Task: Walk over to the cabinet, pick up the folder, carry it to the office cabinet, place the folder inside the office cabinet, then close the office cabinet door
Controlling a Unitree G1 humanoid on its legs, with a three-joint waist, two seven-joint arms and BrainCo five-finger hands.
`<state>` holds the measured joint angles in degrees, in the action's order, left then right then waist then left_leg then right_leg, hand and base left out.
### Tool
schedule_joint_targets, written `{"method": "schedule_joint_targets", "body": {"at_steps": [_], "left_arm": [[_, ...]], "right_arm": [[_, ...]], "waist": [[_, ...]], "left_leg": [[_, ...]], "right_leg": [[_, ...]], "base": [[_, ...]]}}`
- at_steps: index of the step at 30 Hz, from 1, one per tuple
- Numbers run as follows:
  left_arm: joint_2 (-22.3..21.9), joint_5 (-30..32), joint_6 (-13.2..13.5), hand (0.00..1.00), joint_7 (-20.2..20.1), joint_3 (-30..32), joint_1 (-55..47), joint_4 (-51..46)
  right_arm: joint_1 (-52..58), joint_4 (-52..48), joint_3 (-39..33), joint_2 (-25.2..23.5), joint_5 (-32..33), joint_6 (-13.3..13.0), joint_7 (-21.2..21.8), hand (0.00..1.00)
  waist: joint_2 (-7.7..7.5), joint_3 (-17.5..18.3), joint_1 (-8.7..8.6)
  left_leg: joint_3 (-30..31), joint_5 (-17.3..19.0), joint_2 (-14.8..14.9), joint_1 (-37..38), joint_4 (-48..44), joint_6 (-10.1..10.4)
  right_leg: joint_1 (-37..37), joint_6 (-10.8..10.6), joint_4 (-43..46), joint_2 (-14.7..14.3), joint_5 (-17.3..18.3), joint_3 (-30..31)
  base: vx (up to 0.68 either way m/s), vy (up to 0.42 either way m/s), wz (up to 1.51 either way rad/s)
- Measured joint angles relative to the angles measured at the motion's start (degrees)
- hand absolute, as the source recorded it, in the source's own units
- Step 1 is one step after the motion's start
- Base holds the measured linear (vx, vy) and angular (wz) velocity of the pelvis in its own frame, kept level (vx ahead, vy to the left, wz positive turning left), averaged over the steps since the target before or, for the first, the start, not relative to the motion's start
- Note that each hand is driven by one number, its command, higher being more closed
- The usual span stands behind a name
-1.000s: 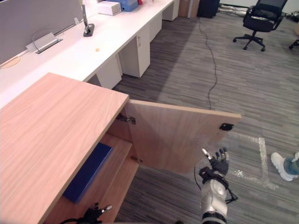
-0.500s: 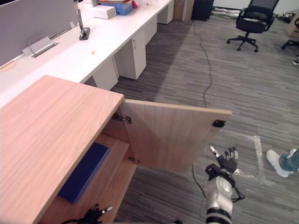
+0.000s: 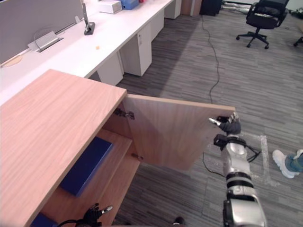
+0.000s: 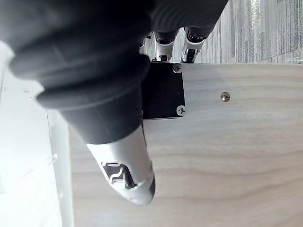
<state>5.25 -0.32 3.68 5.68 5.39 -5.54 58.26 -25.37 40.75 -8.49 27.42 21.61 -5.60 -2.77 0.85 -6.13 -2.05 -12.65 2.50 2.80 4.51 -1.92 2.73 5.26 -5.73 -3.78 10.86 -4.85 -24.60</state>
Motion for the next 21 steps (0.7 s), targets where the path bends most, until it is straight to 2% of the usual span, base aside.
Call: {"method": "schedule_joint_targets", "body": {"at_steps": [4, 13, 16, 18, 21], "left_arm": [[0.3, -0.5, 0.4, 0.00, -0.5, 0.0, -0.1, 0.0], [1.6, -0.4, 0.7, 0.00, -1.6, -0.2, -0.9, 0.0], [2.7, 0.2, 0.8, 0.00, -2.6, -1.1, -2.1, 0.0], [3.5, 1.5, 0.7, 0.00, -3.2, -1.9, -2.8, 0.7], [3.9, 3.7, 0.7, 0.00, -4.5, -2.7, -3.5, 0.7]], "right_arm": [[-4.5, 5.9, 3.9, 2.4, 1.8, 0.9, 1.0, 0.00], [-5.8, 6.8, 11.8, 6.9, 2.0, 2.1, 4.3, 0.00], [-5.8, 4.7, 20.1, 11.1, 1.9, 2.3, 6.1, 0.00], [-4.0, -1.0, 27.4, 17.4, 0.9, 3.2, 8.9, 0.00], [0.6, -8.9, 32.4, 23.5, -1.8, 3.8, 14.9, 0.00]], "waist": [[-0.01, -0.5, -0.19], [-0.02, -0.9, -0.68], [-0.02, -1.0, -1.76], [-0.02, -1.1, -2.10], [-0.05, -1.1, -2.47]], "left_leg": [[0.7, -1.2, 0.1, -0.3, 0.9, 0.1], [0.9, -2.5, 0.5, -0.4, 1.9, 0.2], [0.4, -2.5, 0.9, -0.5, 2.0, 0.3], [-0.4, -2.6, 1.5, -0.6, 2.4, 0.4], [-1.2, -2.6, 2.8, -0.5, 2.7, 1.0]], "right_leg": [[-0.3, 0.4, -0.1, -0.2, -0.4, -0.5], [-0.5, 0.6, -0.9, -1.0, -1.1, -0.7], [-1.1, 0.6, -0.9, -1.4, -1.2, -0.3], [-1.8, 0.7, -0.9, -2.1, -1.2, 0.4], [-2.3, 1.0, -0.9, -3.3, -1.0, 1.3]], "base": [[-0.07, -0.010, 0.09], [-0.06, -0.010, 0.00], [-0.03, -0.003, -0.12], [-0.01, -0.022, -0.20], [0.01, -0.048, -0.18]]}}
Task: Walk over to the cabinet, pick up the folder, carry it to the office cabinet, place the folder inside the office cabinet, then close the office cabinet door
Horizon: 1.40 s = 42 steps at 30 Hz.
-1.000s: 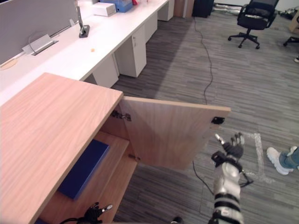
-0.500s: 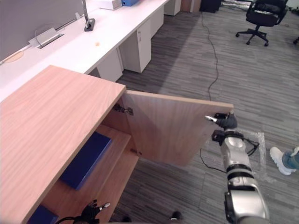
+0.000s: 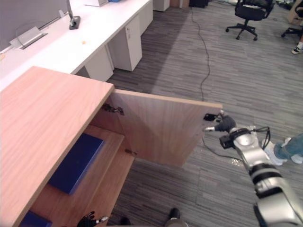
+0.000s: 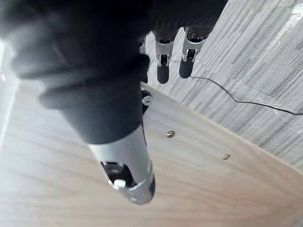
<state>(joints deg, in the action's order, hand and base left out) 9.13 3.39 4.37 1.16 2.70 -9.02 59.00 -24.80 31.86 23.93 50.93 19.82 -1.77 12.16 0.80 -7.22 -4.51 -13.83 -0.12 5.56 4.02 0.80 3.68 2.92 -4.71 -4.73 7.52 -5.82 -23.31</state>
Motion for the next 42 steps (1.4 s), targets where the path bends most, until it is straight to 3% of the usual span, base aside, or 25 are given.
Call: {"method": "schedule_joint_targets", "body": {"at_steps": [3, 5, 7, 14, 19, 25, 27, 33, 39, 40, 42], "left_arm": [[0.3, 1.2, 0.1, 0.00, -0.7, -0.7, -0.1, 0.0], [0.5, 2.2, 0.3, 0.00, -0.9, -1.0, -0.1, 0.0], [0.6, 3.1, 0.5, 0.00, -1.0, -1.2, 0.1, 0.0], [0.5, 3.4, 0.5, 0.00, -1.6, -1.1, 0.8, 0.0], [1.1, 3.4, 0.3, 0.00, -1.2, 1.1, 0.9, 0.0], [1.9, 3.3, 0.5, 0.00, -3.3, 2.2, 0.5, 0.0], [1.4, 3.1, 0.5, 0.00, -4.0, 3.2, -0.5, 0.0], [1.2, 3.0, 0.5, 0.00, -4.5, 4.6, -1.1, -0.2], [0.5, 2.2, 0.5, 0.00, -4.4, 5.7, -1.2, -1.7], [0.4, 1.8, 0.5, 0.00, -4.2, 5.8, -1.2, -1.9], [0.1, 1.2, 0.5, 0.00, -3.7, 6.2, -1.2, -2.4]], "right_arm": [[4.1, -4.7, 4.2, 1.7, -4.1, 0.2, 5.3, 0.00], [7.3, -8.6, 9.2, 1.7, -10.5, -0.1, 9.9, 0.00], [9.8, -14.0, 14.5, -2.3, -16.1, -1.1, 14.8, 0.00], [14.2, -16.8, 21.5, -9.3, -19.6, -3.0, 21.4, 0.00], [15.9, -18.6, 26.8, -9.2, -21.3, -3.1, 24.9, 0.00], [22.5, -22.7, 30.5, -9.2, -19.9, -1.5, 32.4, 0.00], [22.9, -23.4, 30.7, -9.3, -18.0, -0.7, 33.1, 0.00], [23.2, -22.3, 30.6, -10.7, -19.6, -0.6, 32.1, 0.00], [23.1, -9.4, 26.4, -21.4, -25.5, -0.9, 27.4, 0.00], [23.0, -7.9, 25.8, -22.2, -27.5, -1.4, 26.3, 0.00], [22.0, 2.8, 20.6, -28.7, -34.6, -2.3, 21.5, 0.00]], "waist": [[-0.01, 0.0, -0.37], [-0.05, 0.0, -0.34], [0.00, 0.2, -0.09], [-0.21, 0.8, 1.81], [-0.94, 2.4, 2.51], [-2.73, 3.6, 4.33], [-3.56, 4.0, 4.60], [-3.80, 4.0, 6.27], [-4.62, 3.4, 8.35], [-4.72, 3.3, 8.76], [-4.92, 2.7, 9.68]], "left_leg": [[-0.3, 0.0, 1.3, 0.1, 0.0, 0.7], [-1.1, 0.1, 2.2, 0.2, 0.0, 1.1], [-1.9, 0.1, 3.0, 0.1, -0.2, 1.5], [-2.7, 0.5, 3.6, -0.3, -0.9, 2.3], [-2.7, 0.9, 3.8, -1.0, -1.9, 2.3], [-1.1, 0.8, 3.5, -1.9, -2.3, 2.2], [-0.7, 0.5, 3.5, -2.0, -2.4, 2.2], [2.4, -1.5, 3.3, -3.6, -0.7, 2.2], [8.7, -4.7, 2.8, -6.1, 1.9, 2.2], [9.3, -4.9, 2.8, -6.2, 2.1, 2.3], [12.3, -5.5, 2.6, -7.0, 2.2, 2.3]], "right_leg": [[-0.1, 0.4, 0.0, -1.3, 0.2, 0.2], [-0.4, 0.8, 0.0, -2.2, 0.5, 1.0], [-1.0, 1.1, 0.0, -3.1, 0.7, 1.8], [-1.6, 1.6, 0.0, -3.5, 0.7, 2.9], [-1.8, 1.7, 0.0, -3.5, 0.7, 3.1], [-1.5, 1.7, 0.0, -3.2, 0.8, 1.5], [-1.4, 1.8, 0.0, -3.2, 0.8, 1.2], [-1.7, 2.0, 0.0, -2.9, 1.0, -2.0], [-1.4, 2.2, 0.0, -2.8, 1.7, -8.7], [-1.2, 2.2, 0.0, -2.8, 1.8, -9.4], [0.0, 2.0, 0.0, -2.9, 2.4, -12.5]], "base": [[0.01, -0.068, -0.08], [-0.02, -0.050, -0.19], [-0.04, -0.053, -0.20], [-0.02, 0.004, -0.07], [0.00, 0.005, -0.02], [-0.03, 0.014, 0.13], [-0.05, 0.012, 0.09], [-0.06, 0.008, 0.26], [-0.02, -0.006, 0.57], [-0.02, 0.006, 0.62], [-0.04, 0.000, 0.63]]}}
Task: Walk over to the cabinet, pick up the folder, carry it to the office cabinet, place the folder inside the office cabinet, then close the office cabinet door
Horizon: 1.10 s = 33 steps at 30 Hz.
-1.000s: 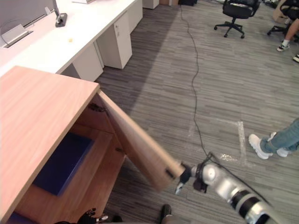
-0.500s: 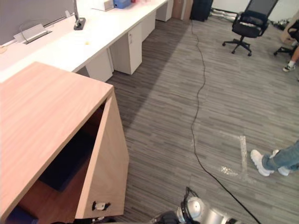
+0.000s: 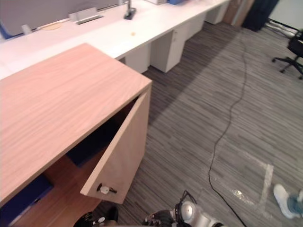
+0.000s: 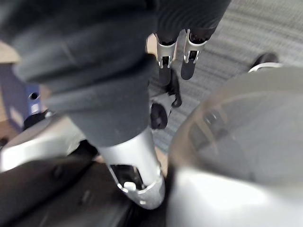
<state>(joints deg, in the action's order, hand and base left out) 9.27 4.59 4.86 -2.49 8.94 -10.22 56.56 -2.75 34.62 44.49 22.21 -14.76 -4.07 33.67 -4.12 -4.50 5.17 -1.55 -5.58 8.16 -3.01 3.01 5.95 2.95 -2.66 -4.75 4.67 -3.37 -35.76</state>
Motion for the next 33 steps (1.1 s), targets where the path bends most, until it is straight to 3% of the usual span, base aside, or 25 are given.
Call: {"method": "schedule_joint_targets", "body": {"at_steps": [3, 4, 5, 6, 8, 9, 11, 12, 13, 17, 22, 25, 26, 28, 30, 33], "left_arm": [[-0.6, -0.9, 0.0, 0.00, 1.3, 0.7, 0.1, -0.4], [-0.8, -1.1, -0.1, 0.00, 2.0, 1.1, 0.5, -0.9], [-1.1, -1.4, -0.4, 0.00, 3.1, 1.3, 1.3, -0.9], [-1.2, -2.0, -0.4, 0.00, 3.9, 1.5, 2.0, -0.9], [-1.5, -3.0, -0.8, 0.00, 5.0, 2.0, 2.0, -0.8], [-1.8, -3.4, -0.9, 0.00, 5.3, 2.6, 2.2, -0.7], [-1.7, -3.4, -1.2, 0.00, 5.5, 3.4, 2.5, 0.3], [-2.0, -3.2, -1.5, 0.00, 5.5, 3.5, 2.3, 0.6], [-2.4, -2.9, -1.5, 0.00, 5.6, 3.9, 2.8, 1.4], [-2.2, -2.6, -2.1, 0.00, 5.6, 4.8, 2.9, 2.5], [-2.2, -2.7, -2.1, 0.00, 5.8, 5.6, 3.2, 2.5], [-2.2, -2.7, -2.1, 0.00, 5.9, 5.6, 3.2, 2.5], [-2.3, -2.7, -2.1, 0.00, 5.9, 5.5, 3.2, 2.8], [-2.3, -2.7, -2.1, 0.00, 6.0, 4.4, 3.3, 3.7], [-1.9, -2.6, -2.0, 0.00, 6.1, 3.3, 3.2, 3.8], [-1.8, -2.6, -1.9, 0.00, 6.5, 3.1, 3.2, 4.2]], "right_arm": [[-3.6, 16.7, -8.5, -9.5, -9.9, -0.7, -8.6, 0.00], [-5.3, 21.8, -12.1, -11.7, -13.4, -0.4, -12.3, 0.00], [-7.0, 27.7, -19.3, -13.7, -16.6, 0.3, -16.6, 0.00], [-8.1, 32.1, -28.7, -14.8, -16.8, 1.4, -20.4, 0.00], [-9.0, 35.0, -40.6, -15.7, -15.2, 3.5, -25.5, 0.00], [-8.8, 34.9, -43.7, -15.7, -13.5, 4.4, -27.6, 0.00], [-7.1, 34.0, -46.3, -15.7, -9.5, 5.5, -31.0, 0.00], [-5.3, 32.4, -47.9, -15.6, -8.6, 5.9, -32.1, 0.00], [-3.1, 31.1, -49.9, -16.5, -8.0, 6.2, -32.6, 0.00], [0.2, 27.7, -50.0, -20.5, -6.5, 6.2, -32.3, 0.00], [0.3, 25.3, -50.0, -22.5, -4.5, 6.2, -31.4, 0.00], [1.8, 21.9, -50.2, -22.2, -4.5, 6.4, -31.4, 0.00], [2.6, 20.6, -50.2, -21.8, -4.5, 6.5, -31.4, 0.00], [3.3, 19.9, -50.2, -21.3, -4.4, 6.8, -31.3, 0.00], [4.8, 18.4, -51.4, -21.2, -4.3, 6.7, -30.9, 0.00], [5.2, 19.0, -53.4, -21.3, -3.6, 6.7, -30.9, 0.00]], "waist": [[-0.10, -0.9, 1.08], [-0.16, -1.6, 1.58], [-0.27, -2.6, 1.22], [-0.24, -3.6, 0.98], [0.47, -4.7, 1.35], [0.36, -5.1, 1.45], [-0.07, -5.4, 1.24], [0.78, -5.0, 0.74], [1.19, -4.9, -0.27], [0.87, -5.3, -1.19], [1.06, -5.5, -2.66], [1.16, -5.5, -3.29], [1.56, -5.5, -3.95], [1.86, -5.5, -4.70], [2.02, -5.4, -4.76], [1.37, -4.9, -5.00]], "left_leg": [[1.6, -0.2, 0.0, -0.9, -0.9, 0.0], [-0.2, -0.2, -0.4, -2.2, -2.3, -0.6], [-8.7, -1.7, -1.3, -4.4, -4.8, -3.4], [-13.9, -3.1, -2.3, -6.2, -6.3, -5.4], [-18.4, -3.2, -2.8, -7.2, -6.8, -6.1], [-20.6, -1.4, -2.8, -8.2, -9.4, -7.4], [-25.1, 5.0, -3.1, -8.7, -16.8, -8.0], [-26.3, 6.3, -3.8, -7.8, -15.9, -7.6], [-24.5, 5.2, -5.9, -6.4, -9.7, -9.4], [-22.7, -0.1, -9.3, -1.8, 1.9, -8.7], [-21.4, -0.2, -9.9, -0.5, 2.0, -8.7], [-20.0, 0.2, -11.0, 1.0, 2.1, -8.5], [-18.7, 0.6, -11.4, 1.4, 2.3, -8.8], [-16.3, 0.9, -11.6, 2.0, 2.3, -9.6], [-12.7, 1.0, -11.7, 2.2, 2.2, -9.6], [-7.5, 0.1, -11.6, 2.1, 1.9, -7.9]], "right_leg": [[0.6, 0.0, 0.9, 0.1, 1.2, -2.4], [0.4, 0.1, 2.0, 0.8, 1.9, -3.7], [-0.2, 0.3, 4.5, 2.5, 3.4, -5.6], [-0.4, 0.2, 6.2, 3.9, 4.4, -8.3], [0.0, 0.5, 6.5, 4.0, 5.0, -12.1], [0.1, 0.5, 7.3, 4.7, 5.5, -13.7], [0.6, -0.3, 9.7, 6.8, 6.5, -16.0], [1.1, -1.4, 11.8, 7.6, 7.3, -17.7], [1.1, -2.3, 13.1, 7.9, 8.0, -19.6], [1.4, -2.1, 11.6, 7.8, 7.8, -20.4], [2.7, -2.2, 12.9, 8.5, 7.5, -20.5], [2.9, -2.1, 20.6, 12.5, 11.5, -20.6], [2.5, -0.7, 25.6, 14.7, 12.9, -19.8], [-1.2, 1.1, 35.4, 18.3, 14.6, -11.4], [-5.3, -0.3, 37.0, 17.4, 16.6, 6.1], [-6.0, -2.3, 32.3, 15.7, 17.1, 19.8]], "base": [[-0.04, -0.002, 0.46], [-0.05, 0.073, 0.71], [-0.05, 0.141, 1.20], [-0.05, 0.153, 1.23], [-0.05, 0.132, 0.91], [-0.04, 0.134, 0.77], [0.05, 0.136, 0.69], [0.17, 0.192, 1.03], [0.18, 0.192, 0.95], [0.06, 0.127, 0.37], [0.02, 0.037, 0.08], [-0.02, 0.032, 0.20], [-0.05, 0.078, 0.45], [-0.07, 0.080, 0.60], [-0.08, 0.032, 0.77], [-0.03, -0.115, 0.97]]}}
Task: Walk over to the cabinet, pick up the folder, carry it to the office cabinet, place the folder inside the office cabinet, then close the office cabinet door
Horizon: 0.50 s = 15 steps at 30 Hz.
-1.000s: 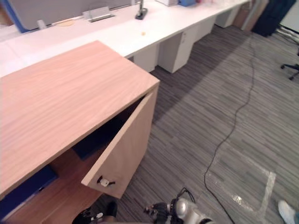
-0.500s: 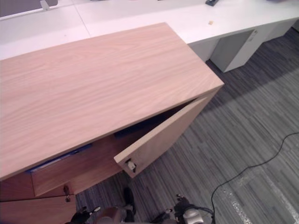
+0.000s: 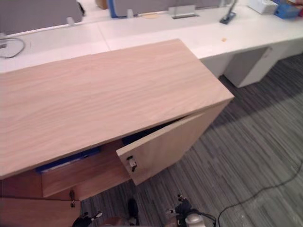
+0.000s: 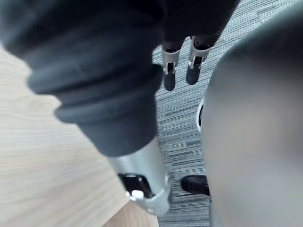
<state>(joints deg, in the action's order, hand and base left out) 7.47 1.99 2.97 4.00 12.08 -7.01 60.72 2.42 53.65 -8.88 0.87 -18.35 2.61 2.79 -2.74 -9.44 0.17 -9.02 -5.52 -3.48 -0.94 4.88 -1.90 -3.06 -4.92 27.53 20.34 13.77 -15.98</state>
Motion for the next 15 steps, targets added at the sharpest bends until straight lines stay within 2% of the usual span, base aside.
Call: {"method": "schedule_joint_targets", "body": {"at_steps": [1, 2, 3, 4, 5, 7, 10, 11, 15], "left_arm": [[0.1, 0.0, 0.1, 0.00, 0.1, 0.0, 0.0, 0.1], [0.5, 0.0, 0.3, 0.00, 0.1, 0.0, -0.5, 0.1], [1.0, 0.2, 0.3, 0.00, 0.2, 0.4, -1.2, 0.1], [1.0, 0.5, 0.3, 0.00, 0.3, 0.7, -1.3, 0.5], [0.6, 0.6, 0.3, 0.00, 0.7, 1.0, -2.2, 0.8], [0.3, 0.6, 0.3, 0.00, 1.0, 1.6, -2.9, 1.0], [0.4, 0.6, 0.3, 0.00, 1.1, 2.2, -2.5, 1.3], [0.5, 0.6, 0.3, 0.00, 1.1, 2.2, -2.4, 1.3], [0.5, 0.0, 0.3, 0.00, 1.3, 2.2, -2.2, 0.5]], "right_arm": [[0.0, 0.3, -0.1, 0.0, 0.6, 0.0, 0.0, 0.00], [0.0, 1.2, -0.1, -0.2, 1.5, 0.0, 0.0, 0.00], [-0.1, 2.4, -0.4, -0.9, 1.7, 0.0, 0.0, 0.00], [0.1, 2.8, -0.7, -1.1, 1.7, 0.0, 0.0, 0.00], [0.1, 3.4, -1.1, -1.1, 2.3, 0.1, 0.1, 0.00], [0.8, 2.8, -1.0, -1.0, 3.5, 0.0, 0.3, 0.00], [2.9, -0.5, -0.6, -1.0, 3.9, -0.1, 0.5, 0.00], [3.5, -1.4, -0.2, -0.8, 4.0, -0.2, 0.5, 0.00], [4.5, -2.7, 1.8, 0.0, 4.9, -0.3, 0.8, 0.00]], "waist": [[-0.27, 0.2, 0.05], [-1.14, 0.7, 0.39], [-2.64, 1.3, 0.68], [-2.84, 1.6, 0.66], [-2.09, 2.3, 0.78], [-1.58, 2.9, 0.56], [-1.78, 3.3, 0.21], [-1.88, 3.3, -0.13], [-1.92, 3.3, -0.49]], "left_leg": [[0.7, -0.2, 0.0, 0.0, 0.0, 0.4], [1.7, -0.8, 0.0, -0.1, 0.0, 1.5], [2.2, -1.1, -0.1, -0.2, 0.0, 2.7], [2.5, -1.3, 0.3, -0.1, 0.0, 3.1], [2.8, -1.5, 2.7, -0.2, 0.0, 4.3], [3.0, -1.8, 6.1, -0.3, -0.1, 5.7], [4.0, -2.1, 10.2, -0.1, -0.1, 8.2], [4.7, -2.1, 11.1, 0.1, -0.1, 8.7], [6.6, -2.3, 12.1, 0.0, -0.6, 9.2]], "right_leg": [[0.3, -0.8, -1.8, -0.2, -0.4, 1.2], [0.7, -2.9, -5.9, -0.3, -1.8, 2.0], [1.0, -3.8, -10.6, -0.8, -4.8, 1.9], [1.6, -6.2, -11.5, -1.1, -4.2, 1.9], [2.4, -5.4, -13.6, -3.7, -4.6, 1.4], [3.3, -4.0, -15.8, -7.4, -5.1, 0.5], [5.3, -2.8, -17.6, -12.1, -5.4, -0.8], [6.3, -2.7, -18.3, -13.2, -5.4, -1.3], [8.8, -1.5, -20.1, -14.6, -5.1, -3.9]], "base": [[-0.01, -0.226, 0.85], [-0.01, -0.277, 0.57], [-0.01, -0.297, 0.43], [0.02, -0.323, 0.13], [0.03, -0.252, -0.05], [0.06, -0.286, -0.15], [0.06, -0.292, 0.05], [0.03, -0.257, 0.20], [0.00, -0.102, 0.30]]}}
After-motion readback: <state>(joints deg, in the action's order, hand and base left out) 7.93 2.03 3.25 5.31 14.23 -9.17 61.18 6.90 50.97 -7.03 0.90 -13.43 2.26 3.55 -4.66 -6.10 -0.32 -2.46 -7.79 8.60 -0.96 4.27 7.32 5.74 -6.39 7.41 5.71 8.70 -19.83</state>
